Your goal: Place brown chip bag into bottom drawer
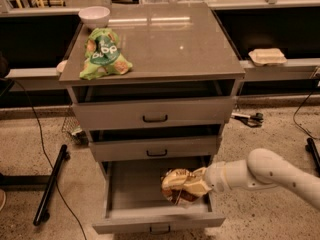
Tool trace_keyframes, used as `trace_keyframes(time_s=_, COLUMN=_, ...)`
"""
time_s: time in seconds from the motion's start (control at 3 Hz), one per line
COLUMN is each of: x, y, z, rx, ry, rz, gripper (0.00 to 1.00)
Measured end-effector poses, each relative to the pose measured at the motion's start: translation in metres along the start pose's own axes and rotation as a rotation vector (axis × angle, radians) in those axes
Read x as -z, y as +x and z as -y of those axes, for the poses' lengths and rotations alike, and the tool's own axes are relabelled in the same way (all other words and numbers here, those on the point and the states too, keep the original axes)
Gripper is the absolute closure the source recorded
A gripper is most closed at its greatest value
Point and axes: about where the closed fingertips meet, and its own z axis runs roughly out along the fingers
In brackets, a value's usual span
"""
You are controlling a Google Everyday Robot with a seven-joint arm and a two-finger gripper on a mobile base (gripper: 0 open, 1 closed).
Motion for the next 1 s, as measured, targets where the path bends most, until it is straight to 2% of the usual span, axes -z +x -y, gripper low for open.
trace_keyframes(time_s=0.33, x=0.036, y=-0.018, z=-0.008, rx=-0.023, ry=0.086, rz=0.011, gripper=0.36)
trace_keyframes(time_s=0.67, x=0.035, y=-0.021, z=-0.002, rx=-0.009, ry=0.084, rz=0.022, gripper=0.59)
trace_keyframes(time_s=1.0, x=0.017, y=-0.015, z=0.010, rx=0.002, ry=0.052, rz=0.046, gripper=0.83)
